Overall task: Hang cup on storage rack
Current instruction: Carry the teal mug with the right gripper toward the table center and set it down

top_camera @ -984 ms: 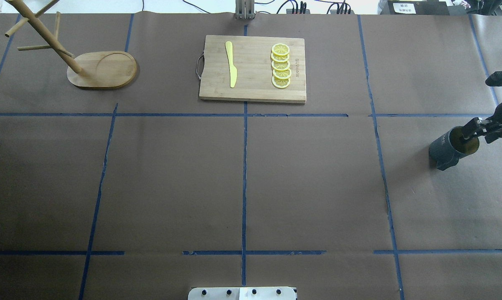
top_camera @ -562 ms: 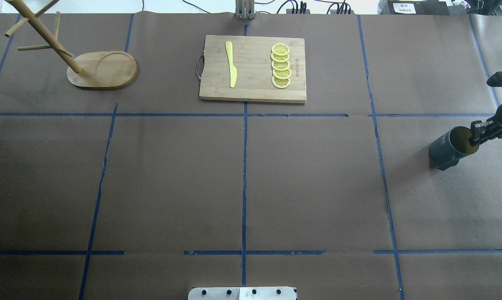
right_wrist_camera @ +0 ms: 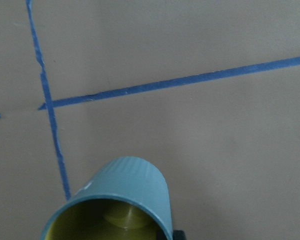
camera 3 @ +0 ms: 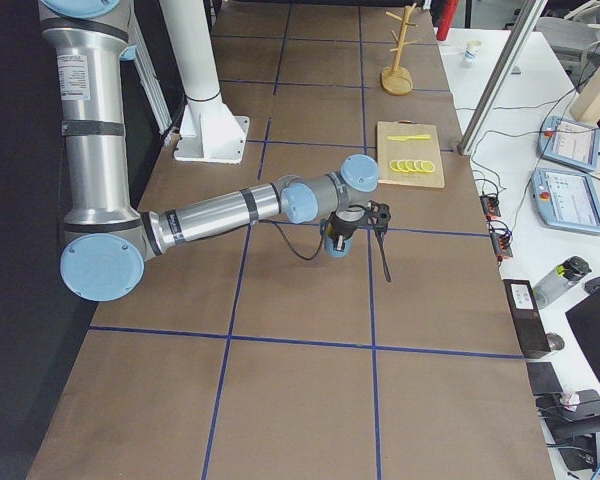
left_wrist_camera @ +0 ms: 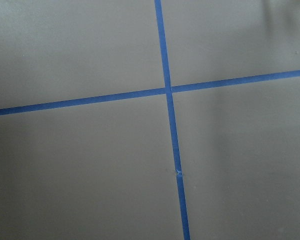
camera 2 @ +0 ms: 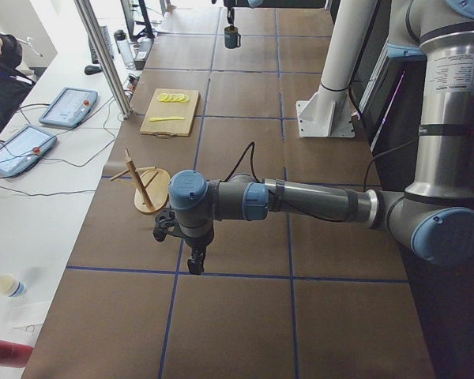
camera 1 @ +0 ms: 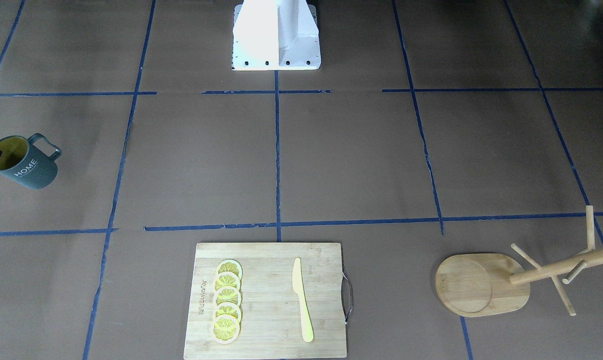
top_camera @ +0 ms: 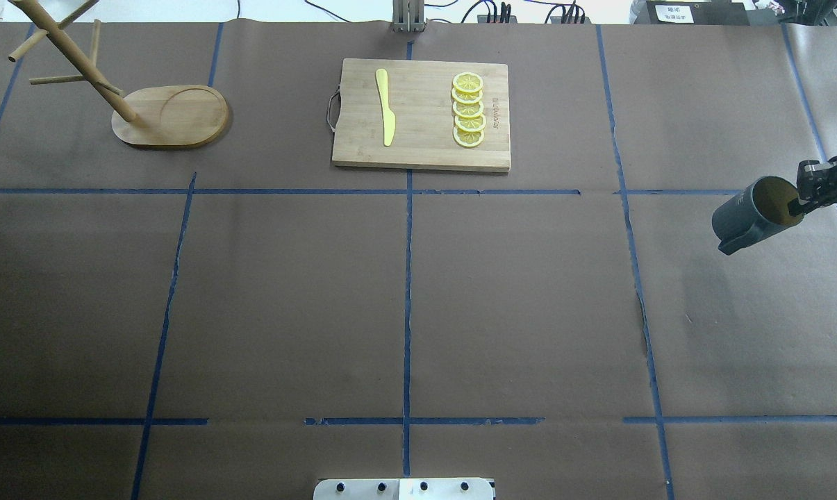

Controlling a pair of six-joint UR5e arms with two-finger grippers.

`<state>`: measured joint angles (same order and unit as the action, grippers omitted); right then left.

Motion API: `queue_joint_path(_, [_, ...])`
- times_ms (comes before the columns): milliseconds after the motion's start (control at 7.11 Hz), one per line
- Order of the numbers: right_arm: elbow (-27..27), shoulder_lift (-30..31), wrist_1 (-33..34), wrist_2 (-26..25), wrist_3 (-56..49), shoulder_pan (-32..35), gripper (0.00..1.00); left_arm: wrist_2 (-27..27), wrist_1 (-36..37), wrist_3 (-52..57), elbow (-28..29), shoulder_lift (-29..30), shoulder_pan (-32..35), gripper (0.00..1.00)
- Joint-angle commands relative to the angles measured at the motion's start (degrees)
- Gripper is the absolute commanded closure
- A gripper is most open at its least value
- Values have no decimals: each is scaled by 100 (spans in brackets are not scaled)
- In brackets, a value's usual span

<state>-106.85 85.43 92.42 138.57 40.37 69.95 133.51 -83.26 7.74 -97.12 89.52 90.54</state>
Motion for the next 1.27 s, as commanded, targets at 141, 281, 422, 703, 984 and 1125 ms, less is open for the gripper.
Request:
queue_joint_path(141, [-222,-1323,576,-240,2923,-1022,100,0,3,0,0,-4,-1,0])
queue_joint_path(281, [-213,-1763,576,-617,3881,-1619,100,0,3,0,0,-4,-1,0])
queue_joint_path(422, [-204,-2132,584,-881,4578,-2130,100,8,3,0,9,-4,-1,0])
queue_joint_path(703, [-39,-2923,733,-1565,5180,-3114,100,8,12,0,9,4,-1,0])
queue_joint_path(984, [364,-3469,734,-2183,5332,-3715,100,8,3,0,1,4,-1,0])
queue_joint_path(1125, [854,-3942,734,-2211,5332,-3821,100,8,3,0,0,-4,-1,0])
